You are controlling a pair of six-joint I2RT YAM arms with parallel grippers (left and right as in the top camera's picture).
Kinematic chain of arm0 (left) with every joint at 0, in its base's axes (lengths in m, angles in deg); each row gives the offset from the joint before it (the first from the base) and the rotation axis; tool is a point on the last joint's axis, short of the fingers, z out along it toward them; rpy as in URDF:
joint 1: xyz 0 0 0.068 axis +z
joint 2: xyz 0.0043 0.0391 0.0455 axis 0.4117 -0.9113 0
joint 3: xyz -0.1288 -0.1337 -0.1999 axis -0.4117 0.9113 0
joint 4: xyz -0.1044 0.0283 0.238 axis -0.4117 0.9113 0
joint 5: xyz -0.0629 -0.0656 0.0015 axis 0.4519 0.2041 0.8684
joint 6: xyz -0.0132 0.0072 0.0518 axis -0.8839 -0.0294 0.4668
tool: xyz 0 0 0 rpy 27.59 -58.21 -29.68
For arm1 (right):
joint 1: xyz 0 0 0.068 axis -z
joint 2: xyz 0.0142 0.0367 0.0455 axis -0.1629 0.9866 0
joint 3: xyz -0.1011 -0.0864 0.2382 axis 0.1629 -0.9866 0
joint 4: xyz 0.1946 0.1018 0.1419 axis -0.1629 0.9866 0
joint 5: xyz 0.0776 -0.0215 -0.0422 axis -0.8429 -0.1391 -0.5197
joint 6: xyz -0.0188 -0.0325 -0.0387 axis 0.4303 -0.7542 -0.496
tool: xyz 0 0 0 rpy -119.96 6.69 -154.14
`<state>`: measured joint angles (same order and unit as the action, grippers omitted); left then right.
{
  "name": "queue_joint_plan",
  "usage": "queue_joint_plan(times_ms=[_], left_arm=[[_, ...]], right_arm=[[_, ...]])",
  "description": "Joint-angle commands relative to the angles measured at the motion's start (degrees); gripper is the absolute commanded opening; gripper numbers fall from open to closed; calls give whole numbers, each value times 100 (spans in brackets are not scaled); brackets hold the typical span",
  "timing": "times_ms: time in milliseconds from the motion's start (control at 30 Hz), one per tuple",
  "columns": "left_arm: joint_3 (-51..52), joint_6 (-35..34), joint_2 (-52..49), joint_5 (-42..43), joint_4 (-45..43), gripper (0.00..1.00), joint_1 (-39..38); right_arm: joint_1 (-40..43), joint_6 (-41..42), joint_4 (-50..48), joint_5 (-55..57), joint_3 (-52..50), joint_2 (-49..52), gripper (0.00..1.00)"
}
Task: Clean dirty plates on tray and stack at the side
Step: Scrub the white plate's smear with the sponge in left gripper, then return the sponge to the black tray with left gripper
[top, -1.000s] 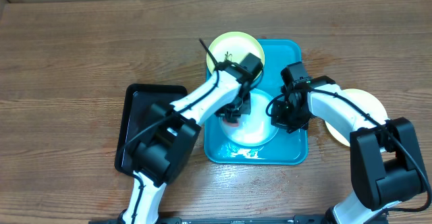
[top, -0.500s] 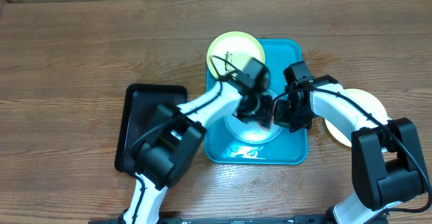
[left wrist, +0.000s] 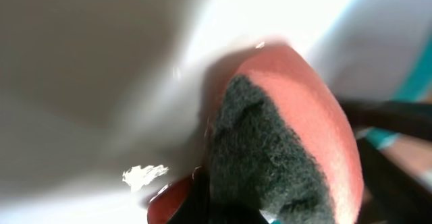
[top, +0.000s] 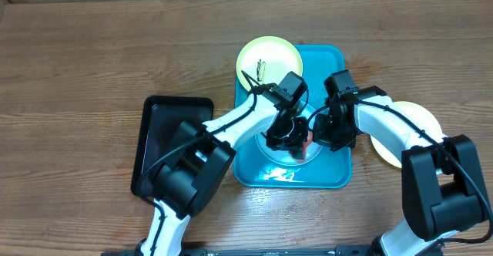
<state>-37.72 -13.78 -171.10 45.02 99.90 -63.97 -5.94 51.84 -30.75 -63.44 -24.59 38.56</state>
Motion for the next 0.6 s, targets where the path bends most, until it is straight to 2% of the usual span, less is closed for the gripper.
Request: queue_joint_plan(times_ms=[0,67,133,333,467,567], left_arm=[[254,-219,247,-1827,466,4,138],[254,-214,562,-2411,697,4,155],[254,-87,874,-2647,809,4,155],[254,170,2118,-2522,1045,4,247],[254,369,2905,-2732,1499,4,638],[256,490,3217,-3311,2037,4,1150]], right_arm=[[-76,-76,-59,175,-48,136,4],[-76,-76,-57,175,-48,136,4],[-76,-76,-57,175,-48,136,4],[-76,-76,-52,175,-48,136,4],[-76,-79,-52,175,-48,136,4],[-76,-79,-55,175,-48,136,4]])
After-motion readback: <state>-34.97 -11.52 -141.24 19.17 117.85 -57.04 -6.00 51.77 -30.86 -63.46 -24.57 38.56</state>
